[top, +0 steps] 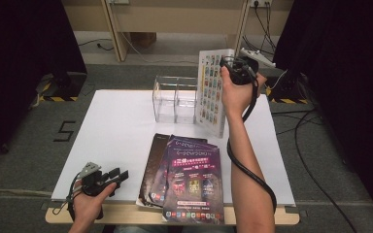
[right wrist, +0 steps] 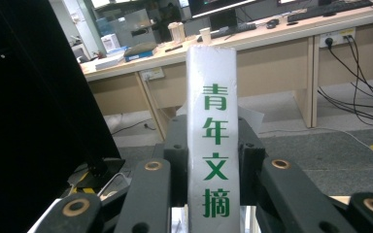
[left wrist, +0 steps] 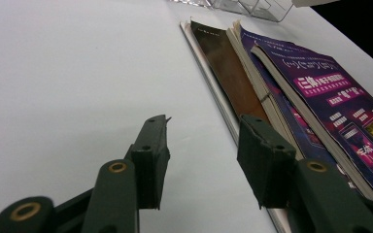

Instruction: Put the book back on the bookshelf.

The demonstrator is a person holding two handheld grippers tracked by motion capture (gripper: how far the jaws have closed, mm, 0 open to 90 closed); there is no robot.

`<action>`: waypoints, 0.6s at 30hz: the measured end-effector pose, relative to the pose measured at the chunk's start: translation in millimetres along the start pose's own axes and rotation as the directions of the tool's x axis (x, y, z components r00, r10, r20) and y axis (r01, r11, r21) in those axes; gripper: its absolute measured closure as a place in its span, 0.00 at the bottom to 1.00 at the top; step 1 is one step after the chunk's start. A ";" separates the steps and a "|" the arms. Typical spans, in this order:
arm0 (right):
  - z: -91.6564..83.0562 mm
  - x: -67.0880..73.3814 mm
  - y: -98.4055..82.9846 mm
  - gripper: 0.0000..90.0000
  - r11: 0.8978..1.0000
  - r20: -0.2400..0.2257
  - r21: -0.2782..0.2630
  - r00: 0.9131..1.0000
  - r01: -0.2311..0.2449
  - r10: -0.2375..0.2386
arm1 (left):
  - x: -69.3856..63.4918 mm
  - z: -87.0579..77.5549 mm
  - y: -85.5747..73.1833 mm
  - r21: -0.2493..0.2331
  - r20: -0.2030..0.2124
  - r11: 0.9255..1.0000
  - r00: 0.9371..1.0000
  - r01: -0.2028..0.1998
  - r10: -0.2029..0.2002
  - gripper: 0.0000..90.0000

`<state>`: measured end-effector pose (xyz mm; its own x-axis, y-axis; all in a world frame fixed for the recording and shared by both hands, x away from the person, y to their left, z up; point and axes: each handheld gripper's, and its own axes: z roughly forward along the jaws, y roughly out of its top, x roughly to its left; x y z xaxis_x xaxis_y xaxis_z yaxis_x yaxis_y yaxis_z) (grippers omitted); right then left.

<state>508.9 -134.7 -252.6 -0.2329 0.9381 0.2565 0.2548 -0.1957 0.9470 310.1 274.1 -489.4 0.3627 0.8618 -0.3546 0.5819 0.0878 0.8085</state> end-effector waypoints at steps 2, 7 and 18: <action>1.0 0.1 0.3 0.82 1.000 0.001 -0.001 1.000 0.000 0.000 | -0.2 0.0 0.0 0.000 0.000 1.000 1.000 0.000 0.000 0.60; 7.3 1.1 1.9 0.82 1.000 0.008 -0.008 1.000 0.009 -0.009 | -1.0 0.0 -0.3 -0.001 0.001 1.000 1.000 -0.003 0.003 0.60; 16.7 0.3 1.5 0.82 1.000 0.020 -0.015 1.000 0.005 -0.005 | -0.9 -0.2 -0.2 -0.002 0.001 1.000 1.000 -0.005 0.005 0.60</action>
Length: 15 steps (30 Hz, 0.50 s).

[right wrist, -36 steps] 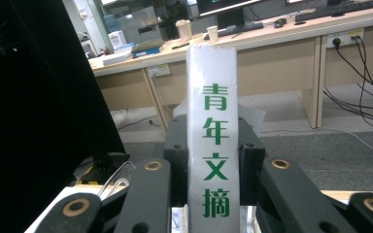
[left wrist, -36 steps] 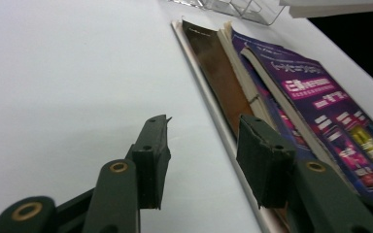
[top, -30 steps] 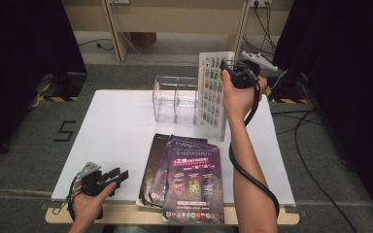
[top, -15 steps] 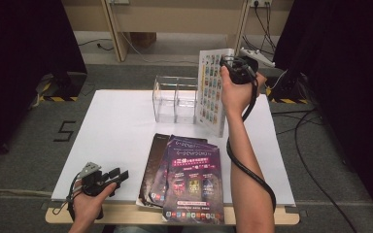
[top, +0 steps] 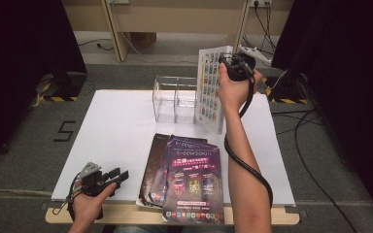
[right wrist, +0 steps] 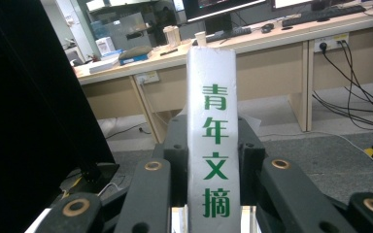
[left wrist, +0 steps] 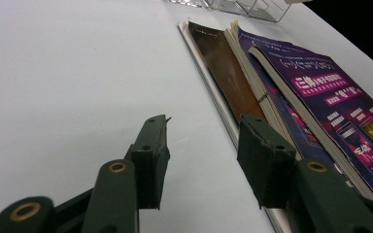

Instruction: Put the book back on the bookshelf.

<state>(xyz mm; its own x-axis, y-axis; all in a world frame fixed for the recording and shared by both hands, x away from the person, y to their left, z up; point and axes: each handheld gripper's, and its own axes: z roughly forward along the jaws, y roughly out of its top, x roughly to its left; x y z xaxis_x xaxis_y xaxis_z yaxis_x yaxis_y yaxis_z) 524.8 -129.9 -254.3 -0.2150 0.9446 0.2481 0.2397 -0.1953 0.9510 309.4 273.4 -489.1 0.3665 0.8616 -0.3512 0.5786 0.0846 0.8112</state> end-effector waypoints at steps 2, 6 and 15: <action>2.1 -0.8 0.1 0.82 1.000 0.003 -0.002 1.000 -0.003 0.003 | -0.1 0.2 -0.2 0.001 0.001 1.000 1.000 0.000 0.000 0.60; 7.2 -1.1 0.8 0.82 1.000 0.011 -0.006 1.000 -0.003 0.004 | -0.2 0.5 -0.4 0.001 0.001 1.000 1.000 -0.002 0.002 0.60; 19.0 0.0 1.4 0.82 1.000 0.026 -0.014 1.000 0.003 -0.003 | 0.2 0.8 -0.6 0.006 0.004 1.000 1.000 -0.007 0.007 0.60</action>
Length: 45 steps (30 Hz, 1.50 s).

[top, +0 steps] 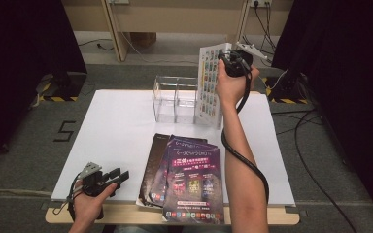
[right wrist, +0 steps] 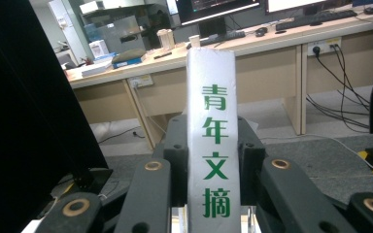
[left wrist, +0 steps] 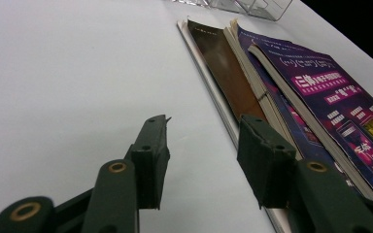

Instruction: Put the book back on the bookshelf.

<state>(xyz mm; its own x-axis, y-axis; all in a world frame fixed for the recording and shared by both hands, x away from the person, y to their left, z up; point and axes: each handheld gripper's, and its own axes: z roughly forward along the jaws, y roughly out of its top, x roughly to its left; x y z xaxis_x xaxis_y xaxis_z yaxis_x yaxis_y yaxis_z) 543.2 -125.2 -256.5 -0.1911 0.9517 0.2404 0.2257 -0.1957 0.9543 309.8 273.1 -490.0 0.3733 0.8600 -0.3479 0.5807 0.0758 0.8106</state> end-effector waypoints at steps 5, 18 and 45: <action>10.8 0.7 -7.0 0.82 1.000 0.004 -0.002 1.000 -0.007 0.007 | -0.1 0.1 -0.2 0.000 0.002 1.000 1.000 -0.002 0.002 0.60; 18.7 -3.8 -32.9 0.82 1.000 0.017 0.001 0.999 0.027 -0.027 | 0.0 1.2 -1.4 0.002 0.005 1.000 1.000 -0.001 0.001 0.60; -55.0 -9.9 -70.1 0.80 0.992 -0.033 0.046 0.993 0.117 -0.115 | -3.4 2.0 -4.4 0.009 0.005 1.000 1.000 -0.006 0.006 0.59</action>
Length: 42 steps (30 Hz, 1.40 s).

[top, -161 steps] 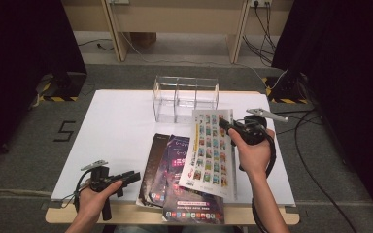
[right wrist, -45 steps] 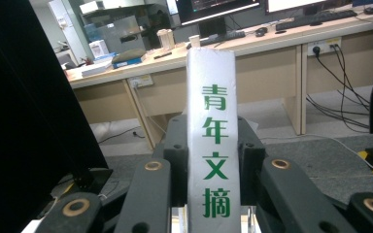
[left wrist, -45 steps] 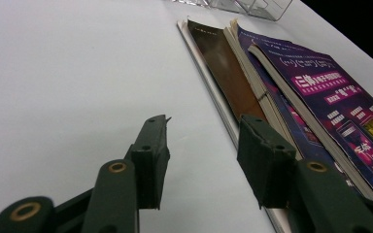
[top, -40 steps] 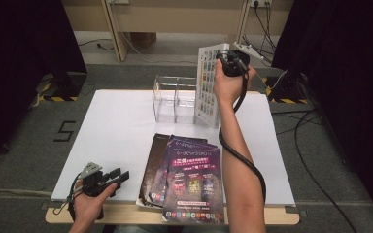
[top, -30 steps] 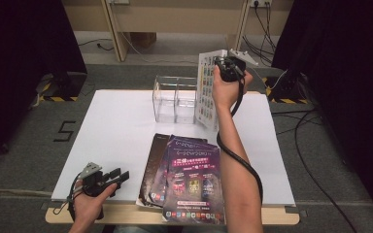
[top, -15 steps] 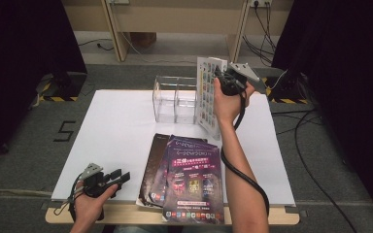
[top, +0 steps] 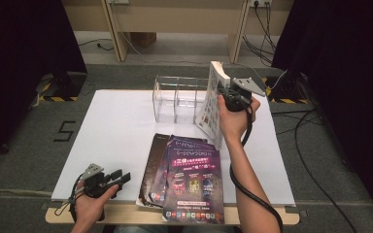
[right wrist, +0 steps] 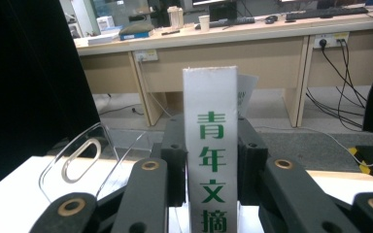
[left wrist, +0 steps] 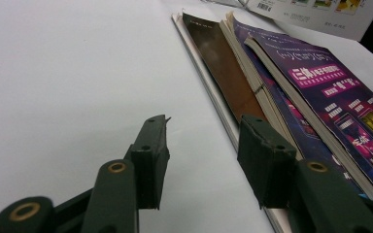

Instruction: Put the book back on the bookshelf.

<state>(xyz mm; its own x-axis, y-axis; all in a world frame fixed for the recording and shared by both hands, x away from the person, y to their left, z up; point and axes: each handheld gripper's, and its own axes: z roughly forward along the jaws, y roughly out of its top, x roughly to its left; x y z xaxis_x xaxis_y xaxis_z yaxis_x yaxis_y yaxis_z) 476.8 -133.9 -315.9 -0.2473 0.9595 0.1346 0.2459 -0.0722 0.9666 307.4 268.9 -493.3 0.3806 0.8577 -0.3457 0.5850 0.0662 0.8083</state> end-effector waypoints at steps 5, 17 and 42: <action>-11.1 -2.6 -2.3 0.79 1.000 -0.010 0.030 1.000 -0.003 0.003 | 0.4 -0.3 -0.2 0.000 -0.001 1.000 1.000 0.001 -0.001 0.59; -40.9 -7.8 -11.5 0.78 0.996 -0.023 0.088 1.000 0.000 0.002 | -0.5 -0.6 -0.6 -0.002 0.001 1.000 1.000 0.004 -0.004 0.59; -20.4 -21.9 1.2 0.79 0.986 0.015 0.164 1.000 -0.008 0.006 | 0.5 0.5 -1.1 0.005 0.007 1.000 1.000 0.009 -0.009 0.59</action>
<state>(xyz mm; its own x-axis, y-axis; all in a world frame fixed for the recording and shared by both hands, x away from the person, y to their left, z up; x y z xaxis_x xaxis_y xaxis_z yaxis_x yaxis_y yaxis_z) 463.4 -160.6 -313.3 -0.2316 0.9632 0.1365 0.3986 -0.0341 0.9165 307.3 269.0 -494.7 0.3805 0.8534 -0.3561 0.5922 0.0709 0.8027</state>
